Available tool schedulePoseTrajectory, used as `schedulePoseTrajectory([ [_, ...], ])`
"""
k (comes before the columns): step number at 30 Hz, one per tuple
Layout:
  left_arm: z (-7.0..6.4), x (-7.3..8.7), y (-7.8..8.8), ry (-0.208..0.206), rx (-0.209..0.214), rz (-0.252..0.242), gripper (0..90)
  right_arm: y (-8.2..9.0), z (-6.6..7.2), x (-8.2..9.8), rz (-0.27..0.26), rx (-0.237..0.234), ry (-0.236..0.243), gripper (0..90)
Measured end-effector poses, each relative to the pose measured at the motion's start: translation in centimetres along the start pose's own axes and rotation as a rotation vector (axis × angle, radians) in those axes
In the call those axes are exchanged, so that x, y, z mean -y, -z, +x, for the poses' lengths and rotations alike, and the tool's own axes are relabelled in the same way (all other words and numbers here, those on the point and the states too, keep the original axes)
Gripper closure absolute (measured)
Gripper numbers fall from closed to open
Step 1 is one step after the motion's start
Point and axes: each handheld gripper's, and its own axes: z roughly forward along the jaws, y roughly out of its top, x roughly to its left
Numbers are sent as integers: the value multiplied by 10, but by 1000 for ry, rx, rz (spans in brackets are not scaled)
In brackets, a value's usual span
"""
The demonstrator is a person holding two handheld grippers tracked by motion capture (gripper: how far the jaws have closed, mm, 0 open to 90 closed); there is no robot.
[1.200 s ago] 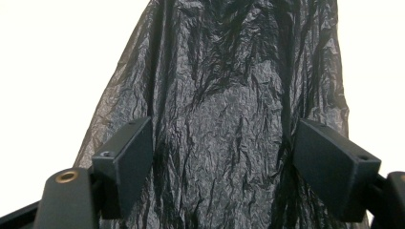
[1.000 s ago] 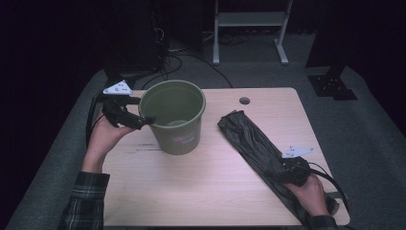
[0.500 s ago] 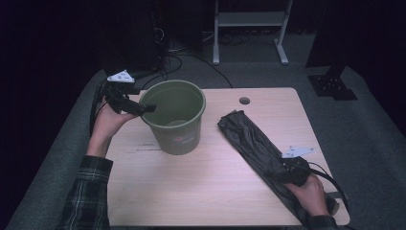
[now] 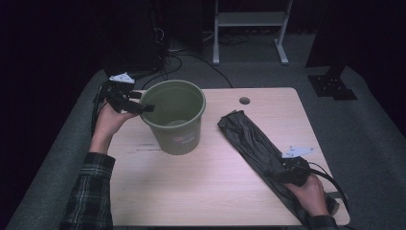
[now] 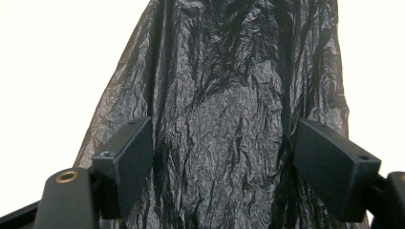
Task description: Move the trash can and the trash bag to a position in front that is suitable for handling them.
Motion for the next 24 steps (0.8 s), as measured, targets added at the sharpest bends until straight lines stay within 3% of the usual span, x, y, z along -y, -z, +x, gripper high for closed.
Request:
schedulePoseTrajectory([
  [5, 4, 1, 2, 9, -27, 6, 279, 0, 0, 0, 0, 0, -1, 206],
  [8, 6, 3, 0, 15, -53, 41, 372, 0, 0, 0, 0, 0, -1, 206],
  [9, 7, 3, -1, 21, -44, 42, 397, 0, 0, 0, 1, 0, -1, 206],
  [14, 4, 2, -3, 23, -64, 45, 446, 0, 0, 0, 0, 0, -1, 206],
  [21, 0, -2, -3, 2, -44, 39, 617, 0, 0, 0, 0, 0, -1, 206],
  [24, -6, -5, -8, -14, -13, 49, 704, 0, 0, 0, 0, 0, -1, 206],
])
